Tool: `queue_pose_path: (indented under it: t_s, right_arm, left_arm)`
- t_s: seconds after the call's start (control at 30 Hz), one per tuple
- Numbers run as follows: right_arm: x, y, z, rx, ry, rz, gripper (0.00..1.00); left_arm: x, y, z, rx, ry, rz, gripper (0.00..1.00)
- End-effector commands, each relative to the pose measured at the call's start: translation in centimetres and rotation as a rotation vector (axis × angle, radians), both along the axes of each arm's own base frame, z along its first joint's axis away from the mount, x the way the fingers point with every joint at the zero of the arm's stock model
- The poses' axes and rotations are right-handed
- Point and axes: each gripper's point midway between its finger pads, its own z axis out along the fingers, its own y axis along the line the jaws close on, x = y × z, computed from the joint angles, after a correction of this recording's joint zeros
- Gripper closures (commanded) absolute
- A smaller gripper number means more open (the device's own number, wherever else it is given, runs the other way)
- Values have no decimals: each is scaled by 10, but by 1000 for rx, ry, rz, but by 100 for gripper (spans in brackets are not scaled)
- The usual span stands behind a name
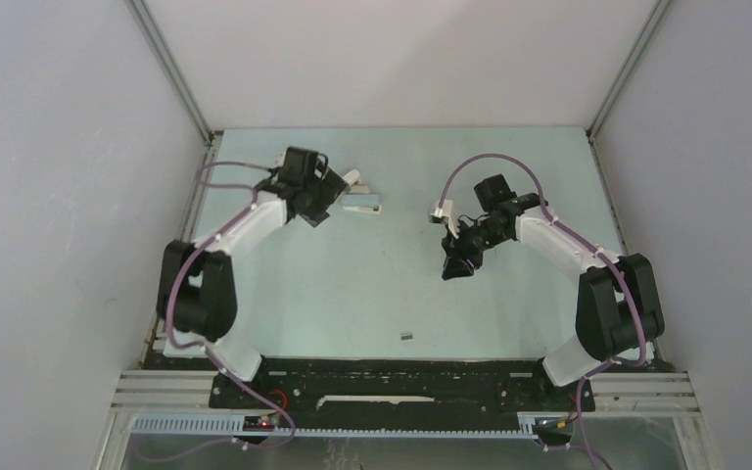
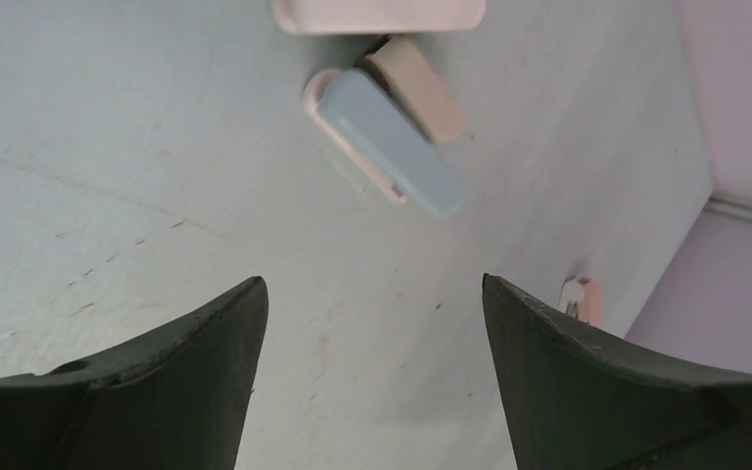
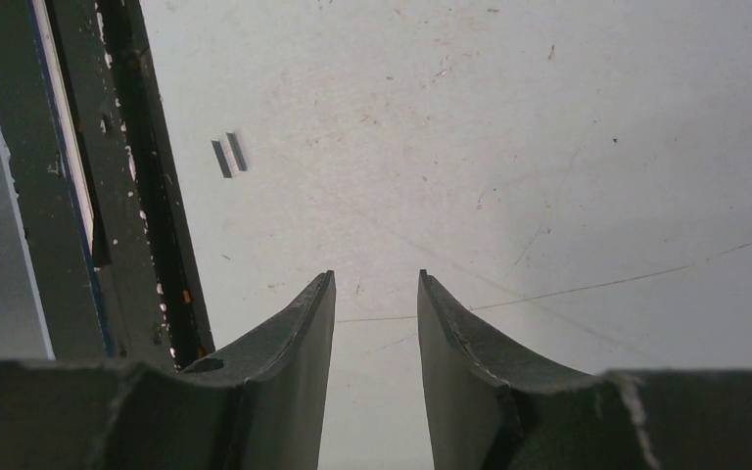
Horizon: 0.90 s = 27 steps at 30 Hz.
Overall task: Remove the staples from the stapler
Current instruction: Adjust the stapler at the center of the board.
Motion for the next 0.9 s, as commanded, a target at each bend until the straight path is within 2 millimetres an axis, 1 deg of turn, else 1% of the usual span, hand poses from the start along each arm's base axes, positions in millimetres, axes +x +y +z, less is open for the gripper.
queue_pose_path:
  t_s: [0.0, 0.03, 0.1, 0.17, 0.33, 0.43, 0.63, 0.77, 0.87]
  right_arm:
    - [1, 6, 15, 55, -22, -3, 55]
    - [2, 6, 16, 57, -25, -4, 55]
    - [3, 5, 16, 59, -24, -9, 55]
    - [4, 4, 16, 61, -22, -14, 55]
    - [6, 1, 17, 75, -14, -31, 55]
    - [7, 1, 17, 82, -9, -35, 55]
    - [6, 2, 17, 91, -1, -32, 55]
    - [7, 2, 17, 91, 1, -33, 55]
    - [7, 2, 18, 94, 1, -34, 55]
  left_arm:
    - [22, -3, 13, 58, 174, 122, 14]
    - [26, -8, 13, 68, 202, 128, 14]
    - [33, -14, 7, 62, 253, 154, 15]
    - [39, -22, -2, 31, 285, 182, 19]
    - [63, -42, -12, -30, 300, 186, 22]
    - [73, -51, -16, -56, 307, 183, 24]
    - [79, -55, -36, -64, 347, 206, 26]
    - [76, -54, -48, -55, 385, 218, 27]
    - [74, -53, -51, -45, 394, 223, 29]
